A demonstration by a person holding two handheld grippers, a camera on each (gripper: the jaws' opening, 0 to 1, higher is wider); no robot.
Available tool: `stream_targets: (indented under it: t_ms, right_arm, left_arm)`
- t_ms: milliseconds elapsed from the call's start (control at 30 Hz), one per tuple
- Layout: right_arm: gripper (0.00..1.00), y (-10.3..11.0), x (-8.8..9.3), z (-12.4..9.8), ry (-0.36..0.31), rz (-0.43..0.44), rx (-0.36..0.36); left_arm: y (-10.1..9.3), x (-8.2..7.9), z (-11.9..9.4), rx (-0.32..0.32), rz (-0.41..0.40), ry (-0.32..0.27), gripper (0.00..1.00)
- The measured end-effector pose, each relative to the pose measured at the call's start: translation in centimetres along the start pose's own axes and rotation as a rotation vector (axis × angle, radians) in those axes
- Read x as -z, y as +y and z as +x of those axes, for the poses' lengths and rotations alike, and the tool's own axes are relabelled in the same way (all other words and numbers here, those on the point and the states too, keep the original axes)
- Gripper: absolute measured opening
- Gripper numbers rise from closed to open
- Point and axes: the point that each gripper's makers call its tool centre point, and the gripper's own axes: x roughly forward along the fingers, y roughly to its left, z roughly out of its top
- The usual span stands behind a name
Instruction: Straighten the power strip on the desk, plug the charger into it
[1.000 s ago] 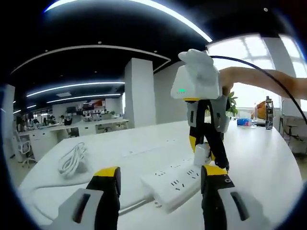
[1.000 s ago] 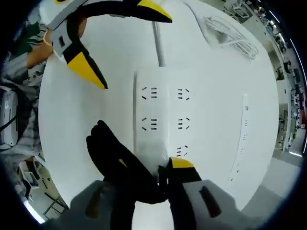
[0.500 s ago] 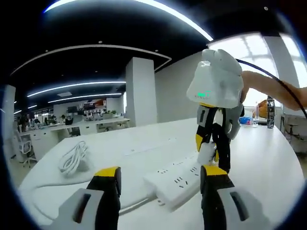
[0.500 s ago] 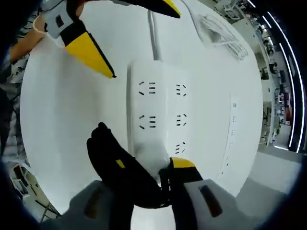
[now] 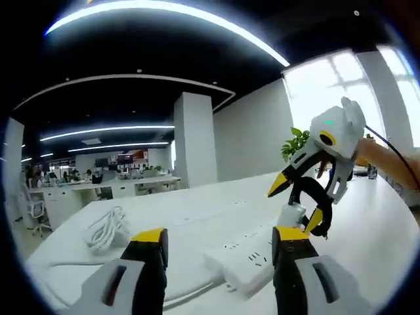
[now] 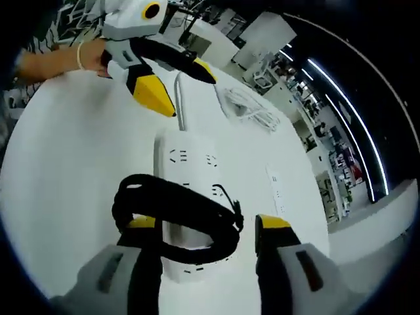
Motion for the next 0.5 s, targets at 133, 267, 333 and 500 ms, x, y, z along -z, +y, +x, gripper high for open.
stream_targets:
  t_ms: [133, 267, 333, 500]
  right_arm:
    - [0.61, -0.3, 0.1, -0.9, -0.076, 0.054, 0.048]
    - [0.65, -1.0, 0.3, -2.2, -0.215, 0.036, 0.186]
    - [0.64, -1.0, 1.2, -2.5, -0.245, 0.071, 0.234]
    - [0.64, -0.9, 2.6, -3.3, -0.333, 0.204, 0.291]
  left_arm:
    - [0.4, 0.4, 0.0, -0.005, -0.03, 0.003, 0.68]
    - [1.0, 0.9, -0.1, -0.041, -0.029, 0.004, 0.67]
    - [1.5, 1.1, -0.3, -0.07, 0.003, -0.003, 0.67]
    - [1.4, 1.9, -1.8, -0.109, 0.115, -0.013, 0.66]
